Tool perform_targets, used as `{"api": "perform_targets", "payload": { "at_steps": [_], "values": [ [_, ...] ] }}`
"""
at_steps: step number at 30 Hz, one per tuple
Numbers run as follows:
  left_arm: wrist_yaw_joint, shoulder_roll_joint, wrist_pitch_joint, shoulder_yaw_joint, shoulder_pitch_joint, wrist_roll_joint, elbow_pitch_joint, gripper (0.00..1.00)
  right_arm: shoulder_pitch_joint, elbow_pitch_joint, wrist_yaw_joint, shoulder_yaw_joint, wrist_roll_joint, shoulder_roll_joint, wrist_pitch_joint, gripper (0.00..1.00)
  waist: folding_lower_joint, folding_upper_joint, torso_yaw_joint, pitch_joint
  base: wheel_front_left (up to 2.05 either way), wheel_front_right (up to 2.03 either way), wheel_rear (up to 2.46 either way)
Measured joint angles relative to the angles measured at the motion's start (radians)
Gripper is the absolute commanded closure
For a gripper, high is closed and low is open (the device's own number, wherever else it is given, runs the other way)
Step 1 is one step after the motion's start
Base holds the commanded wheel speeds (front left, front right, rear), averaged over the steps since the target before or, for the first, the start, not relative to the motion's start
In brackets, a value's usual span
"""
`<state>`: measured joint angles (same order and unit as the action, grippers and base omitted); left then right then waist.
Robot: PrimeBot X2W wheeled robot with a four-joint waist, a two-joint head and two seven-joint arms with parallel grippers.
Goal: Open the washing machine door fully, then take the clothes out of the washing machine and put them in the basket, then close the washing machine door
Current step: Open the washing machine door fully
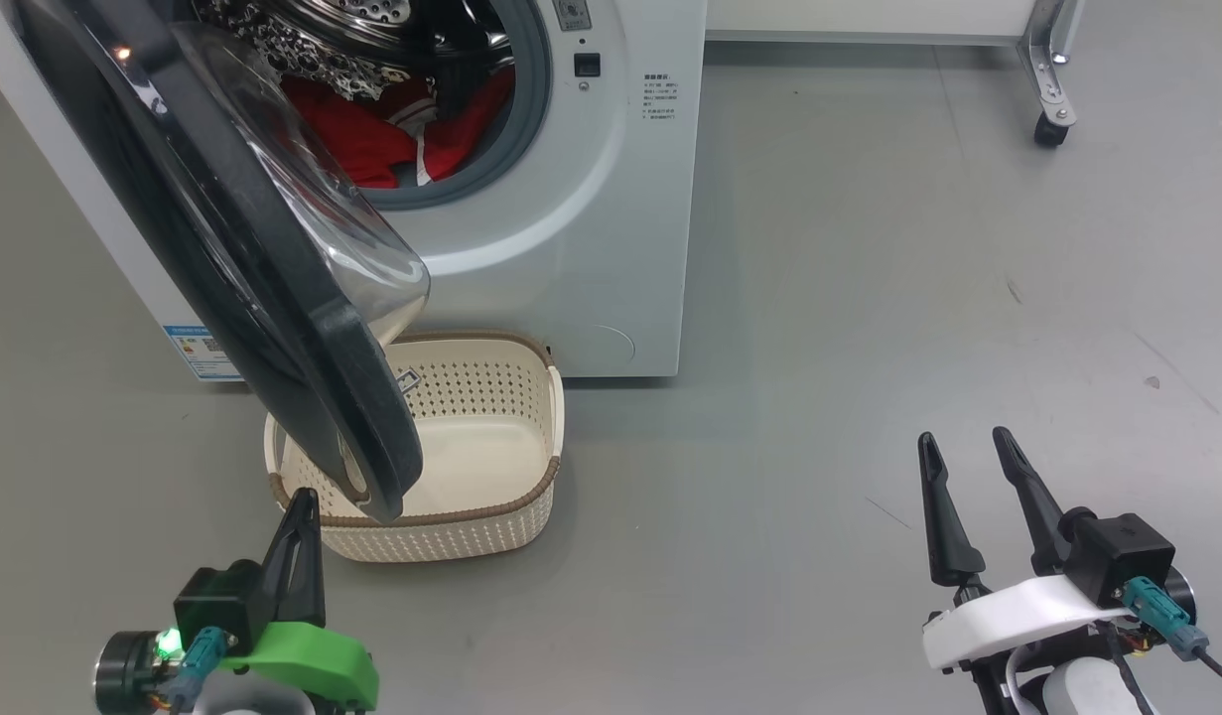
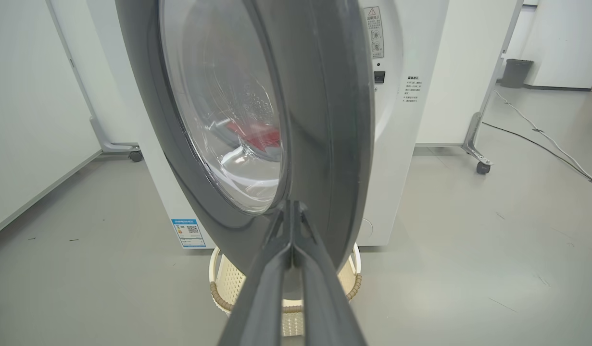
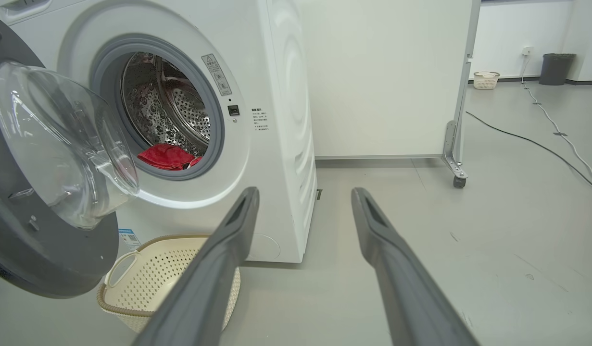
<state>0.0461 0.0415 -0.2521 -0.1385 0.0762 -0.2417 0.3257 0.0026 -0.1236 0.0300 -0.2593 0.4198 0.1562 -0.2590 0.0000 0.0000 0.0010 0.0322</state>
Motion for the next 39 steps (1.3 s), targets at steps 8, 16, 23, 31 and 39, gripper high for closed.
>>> {"api": "perform_targets", "payload": {
  "at_steps": [8, 16, 23, 31, 39],
  "values": [
    [0.000, 0.000, 0.000, 0.001, 0.000, 0.012, 0.002, 1.00, 0.000, -0.002, -0.011, 0.010, -0.004, -0.005, 0.000, 0.00, 0.0000, 0.0000, 0.000, -0.001, 0.00, 0.00, 0.00],
    [0.001, -0.001, 0.000, 0.054, 0.006, -0.053, -0.046, 1.00, 0.003, -0.001, -0.012, 0.028, -0.011, -0.016, 0.000, 0.00, 0.0000, 0.0000, 0.001, 0.004, 0.00, 0.00, 0.00],
    [0.000, -0.004, 0.000, 0.101, 0.092, -0.050, -0.119, 1.00, 0.003, 0.004, -0.020, 0.044, -0.030, -0.023, 0.000, 0.00, 0.0000, 0.0000, 0.003, 0.009, 0.00, 0.00, 0.00],
    [-0.008, 0.008, -0.005, 0.165, 0.209, -0.055, -0.239, 1.00, 0.003, 0.005, -0.029, 0.049, -0.044, -0.032, 0.000, 0.00, 0.0000, 0.0000, 0.002, 0.006, 0.00, 0.00, 0.00],
    [-0.021, 0.031, -0.006, 0.168, 0.317, -0.039, -0.327, 1.00, 0.003, 0.004, -0.039, 0.061, -0.054, -0.037, 0.000, 0.00, 0.0000, 0.0000, -0.005, -0.005, 0.00, 0.00, 0.00]
  ]
}}
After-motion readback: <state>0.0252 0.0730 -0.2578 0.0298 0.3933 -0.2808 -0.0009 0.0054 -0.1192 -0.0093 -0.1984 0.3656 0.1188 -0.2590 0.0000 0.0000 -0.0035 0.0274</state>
